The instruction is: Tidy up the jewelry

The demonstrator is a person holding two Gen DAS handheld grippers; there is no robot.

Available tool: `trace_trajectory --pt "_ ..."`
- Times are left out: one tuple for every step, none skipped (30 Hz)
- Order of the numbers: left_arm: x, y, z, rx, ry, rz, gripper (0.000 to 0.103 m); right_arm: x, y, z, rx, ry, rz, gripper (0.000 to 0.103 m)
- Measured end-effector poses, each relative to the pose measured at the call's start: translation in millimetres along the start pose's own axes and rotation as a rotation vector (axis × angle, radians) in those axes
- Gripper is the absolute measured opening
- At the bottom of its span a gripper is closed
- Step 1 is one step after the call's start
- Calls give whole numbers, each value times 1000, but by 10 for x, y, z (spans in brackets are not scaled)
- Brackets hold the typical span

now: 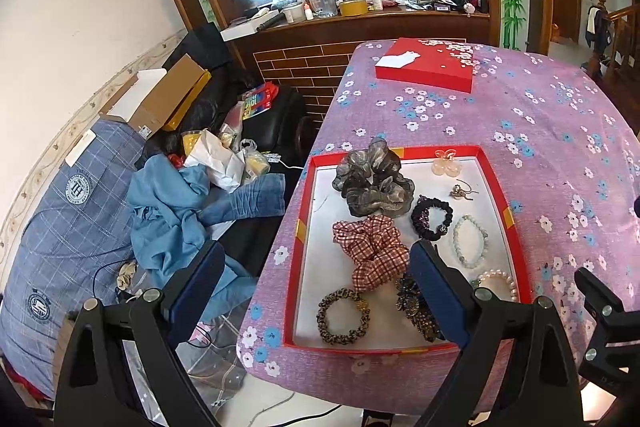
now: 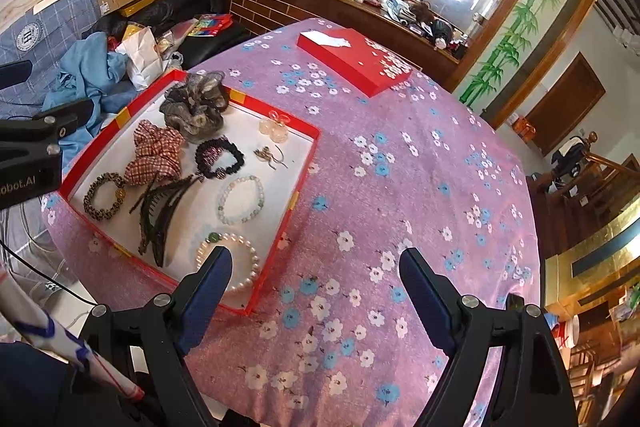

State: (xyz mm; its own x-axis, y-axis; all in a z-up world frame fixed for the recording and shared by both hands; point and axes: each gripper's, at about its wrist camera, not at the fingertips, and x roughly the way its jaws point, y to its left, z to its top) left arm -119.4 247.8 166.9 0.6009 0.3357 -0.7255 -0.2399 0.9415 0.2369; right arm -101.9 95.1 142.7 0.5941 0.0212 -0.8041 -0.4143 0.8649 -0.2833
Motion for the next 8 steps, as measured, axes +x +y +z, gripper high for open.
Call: trace_trajectory --pt "10 -14 12 -2 5 -8 93 3 -18 -17 3 3 -3 89" --pt "17 -30 20 -5 9 -8 93 7 -43 -38 7 7 -6 89" --pt "21 -43 24 -7 10 -3 93 13 -84 -69 15 13 -11 89" --pt "13 -77 31 -6 2 16 93 17 -119 -92 22 16 -14 89" --pt "6 -112 39 2 -6 40 93 22 -174 -125 36 21 -19 89" --pt "-3 -160 49 19 -17 63 93 26 -213 -148 46 24 -21 89" --pt "-29 -251 57 48 -39 78 93 38 -278 -184 62 32 -29 89" --pt "-46 -318 62 66 -51 73 93 54 -359 -228 84 42 -38 89"
